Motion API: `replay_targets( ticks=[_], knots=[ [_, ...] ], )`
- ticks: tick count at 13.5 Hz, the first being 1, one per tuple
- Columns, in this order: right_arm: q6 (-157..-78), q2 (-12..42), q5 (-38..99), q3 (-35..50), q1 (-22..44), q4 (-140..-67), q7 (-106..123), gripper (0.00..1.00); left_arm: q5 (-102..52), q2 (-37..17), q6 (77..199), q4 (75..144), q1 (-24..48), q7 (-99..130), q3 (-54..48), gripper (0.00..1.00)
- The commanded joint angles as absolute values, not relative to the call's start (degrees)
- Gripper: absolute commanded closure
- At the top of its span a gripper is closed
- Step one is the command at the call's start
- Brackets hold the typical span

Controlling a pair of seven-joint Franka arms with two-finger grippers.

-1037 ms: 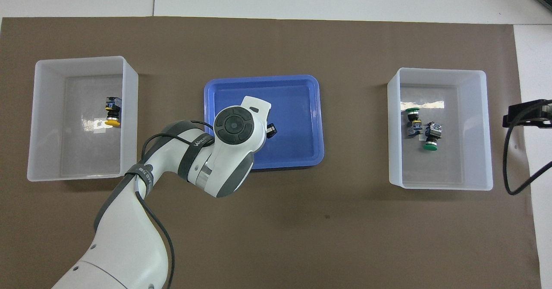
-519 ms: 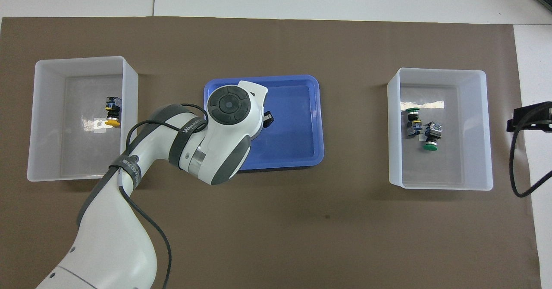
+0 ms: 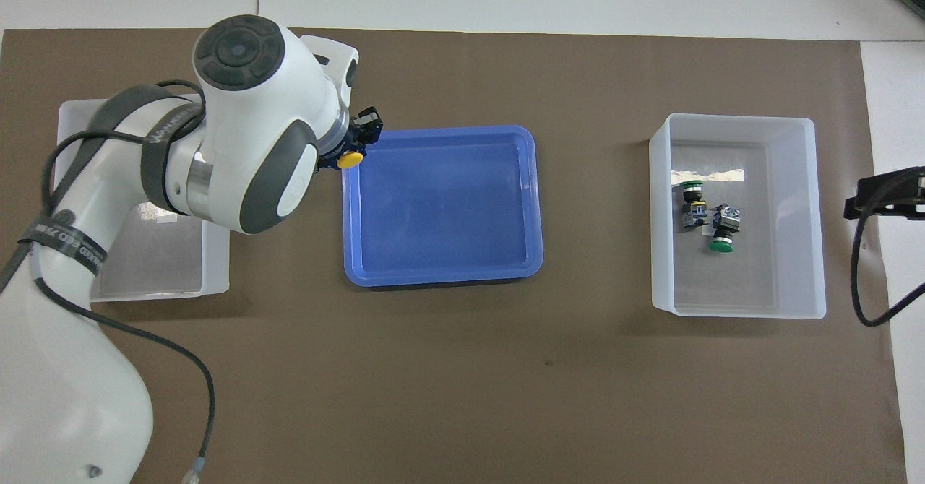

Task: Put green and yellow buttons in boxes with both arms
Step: 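Carry the yellow button into the box with the left gripper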

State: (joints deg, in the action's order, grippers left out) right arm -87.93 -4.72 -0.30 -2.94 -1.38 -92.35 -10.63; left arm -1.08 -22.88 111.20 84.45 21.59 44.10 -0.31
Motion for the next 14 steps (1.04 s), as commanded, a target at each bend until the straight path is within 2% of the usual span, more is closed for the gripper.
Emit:
replay_targets(
  ticks=[1, 8, 10, 14],
  knots=[
    [-87.3, -4.5, -2.3, -2.3, -1.8, -91.9, -9.3, 0.00, -1.1, -22.6, 105.6, 82.1, 15.5, 31.1, -0.6, 1.00],
    [-87.5, -4.8, -2.5, -2.1, -1.8, -92.9, -9.4, 0.00, -1.1, -22.6, 104.1, 81.1, -4.6, -1.3, -0.6, 1.00],
    [-88.1, -4.8, -2.5, -2.0, -1.8, -93.0, -9.7, 0.00, -1.1, -22.5, 107.2, 82.1, -6.5, -5.7, -0.6, 1.00],
    [-88.1, -4.9, -2.1, -2.1, -1.8, -93.2, -9.8, 0.00, -1.1, -22.1, 114.9, 89.2, -8.2, -9.8, -0.6, 1.00]
  ],
)
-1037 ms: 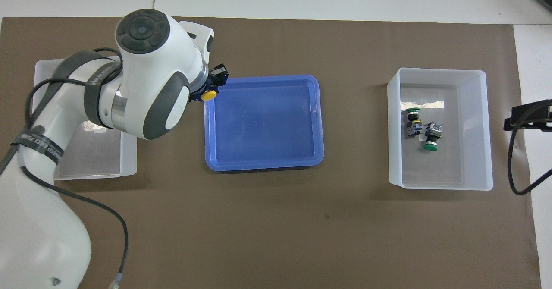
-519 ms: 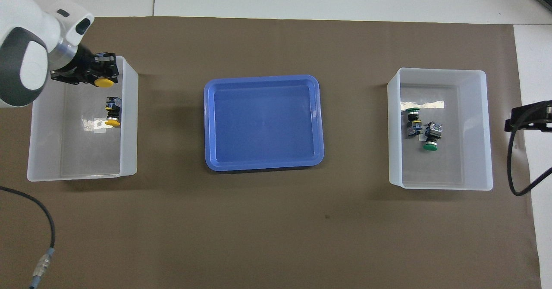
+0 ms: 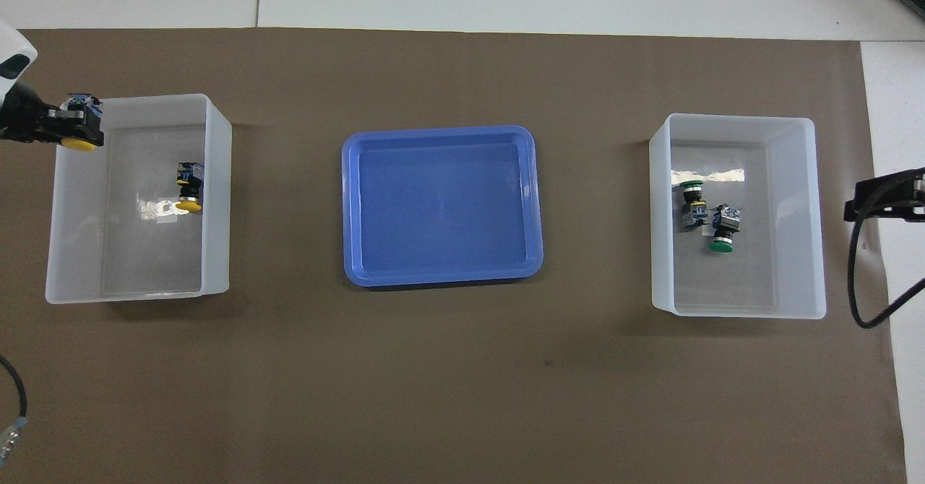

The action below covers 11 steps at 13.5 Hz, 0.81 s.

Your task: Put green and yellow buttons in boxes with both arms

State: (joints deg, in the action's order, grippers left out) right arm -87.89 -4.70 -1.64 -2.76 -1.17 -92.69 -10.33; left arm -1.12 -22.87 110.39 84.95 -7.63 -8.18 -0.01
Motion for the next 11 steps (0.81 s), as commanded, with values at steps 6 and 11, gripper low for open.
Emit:
replay_targets(
  ticks=[6, 11],
  knots=[
    [-88.1, -5.1, -1.9, -2.1, -1.8, -93.4, -9.8, 0.00, -1.1, -22.4, 124.1, 96.6, -8.3, -9.9, -0.6, 1.00],
    [-88.1, -5.1, -1.8, -2.1, -1.8, -93.5, -9.8, 0.00, -1.1, -22.8, 132.4, 102.5, -8.3, -9.8, -0.5, 1.00]
  ],
)
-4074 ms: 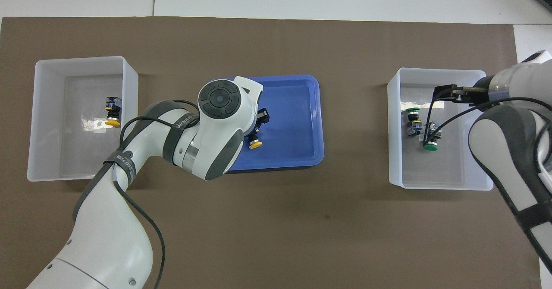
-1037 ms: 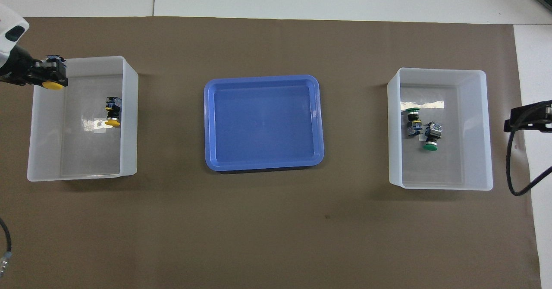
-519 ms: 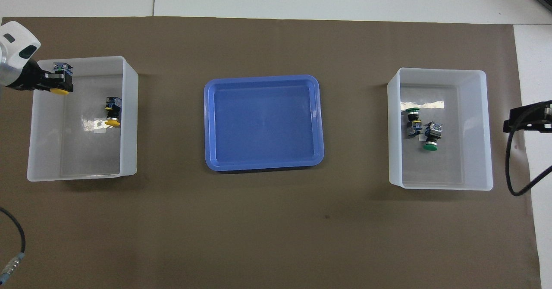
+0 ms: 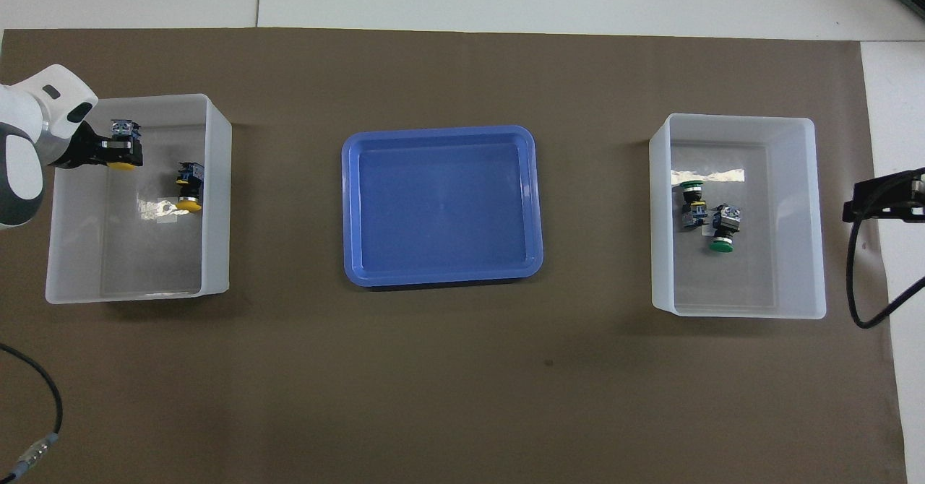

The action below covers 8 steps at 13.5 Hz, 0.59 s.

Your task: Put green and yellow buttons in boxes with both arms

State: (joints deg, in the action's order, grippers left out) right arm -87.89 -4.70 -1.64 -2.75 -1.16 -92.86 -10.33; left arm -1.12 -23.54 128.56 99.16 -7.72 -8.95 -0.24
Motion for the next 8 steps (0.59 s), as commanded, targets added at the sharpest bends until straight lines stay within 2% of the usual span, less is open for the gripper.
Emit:
replay_targets(
  ticks=[1, 8],
  knots=[
    [-88.1, -5.1, -1.8, -2.1, -1.8, -93.5, -9.7, 0.00, -1.1, -22.9, 133.2, 102.9, -8.3, -9.8, -0.5, 1.00],
    [-88.1, -5.3, -1.8, -2.1, -1.8, -93.8, -9.7, 0.00, -1.1, -23.5, 136.4, 105.8, -8.6, -9.6, -0.4, 0.99]
  ],
)
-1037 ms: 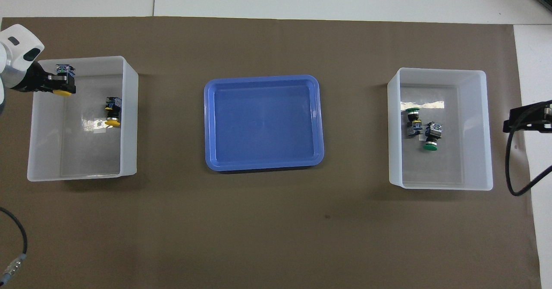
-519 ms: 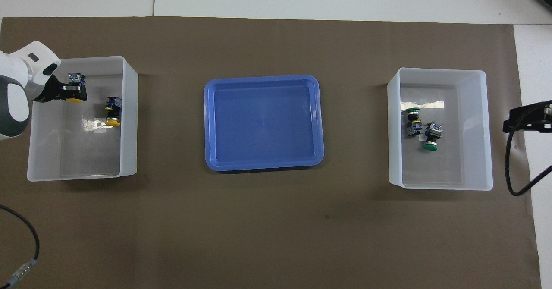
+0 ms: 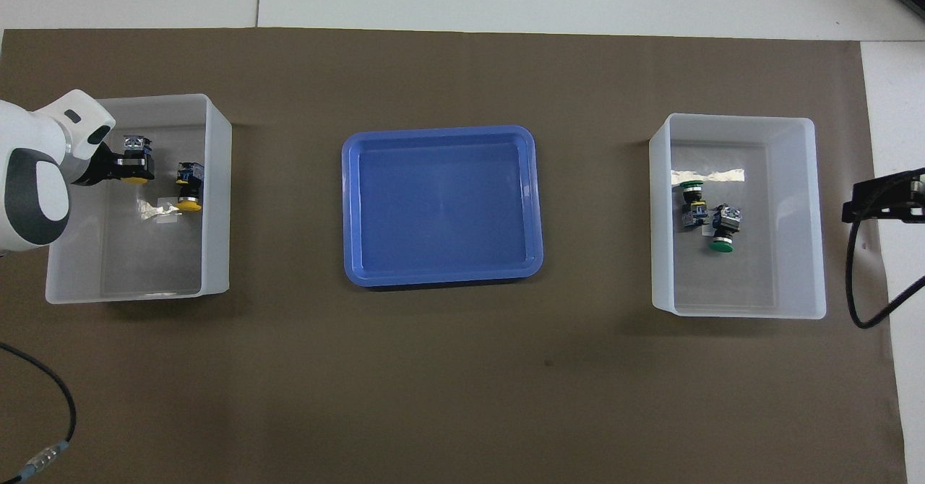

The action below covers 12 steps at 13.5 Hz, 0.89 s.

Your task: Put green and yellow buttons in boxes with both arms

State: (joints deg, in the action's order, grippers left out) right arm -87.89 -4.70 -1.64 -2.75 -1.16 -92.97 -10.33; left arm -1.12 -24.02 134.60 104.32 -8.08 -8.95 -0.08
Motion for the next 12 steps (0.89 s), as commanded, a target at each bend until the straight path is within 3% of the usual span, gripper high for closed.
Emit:
replay_targets(
  ticks=[1, 3, 6, 8, 12],
  knots=[
    [-88.1, -5.3, -1.8, -2.1, -1.8, -93.8, -9.7, 0.00, -1.1, -23.5, 136.4, 105.8, -8.6, -9.6, -0.4, 0.88],
    [-88.0, -5.3, -1.8, -2.1, -1.9, -93.8, -9.3, 0.00, -1.1, -23.5, 136.5, 105.7, -8.7, -9.7, -0.3, 0.67],
    [-87.9, -5.4, -1.0, -2.1, -2.0, -93.9, -9.8, 0.00, -1.0, -23.6, 136.5, 105.3, -8.8, -9.7, -0.3, 0.51],
    [-87.9, -5.5, -1.0, -2.1, -2.1, -94.5, -9.8, 0.00, 0.0, -23.6, 136.5, 104.6, -8.8, -9.7, -0.3, 0.35],
    [-87.5, -5.8, -0.8, -2.1, -1.8, -94.5, -9.8, 0.00, 0.7, -25.0, 129.4, 97.9, -8.6, -9.7, -0.3, 0.35]
  ],
)
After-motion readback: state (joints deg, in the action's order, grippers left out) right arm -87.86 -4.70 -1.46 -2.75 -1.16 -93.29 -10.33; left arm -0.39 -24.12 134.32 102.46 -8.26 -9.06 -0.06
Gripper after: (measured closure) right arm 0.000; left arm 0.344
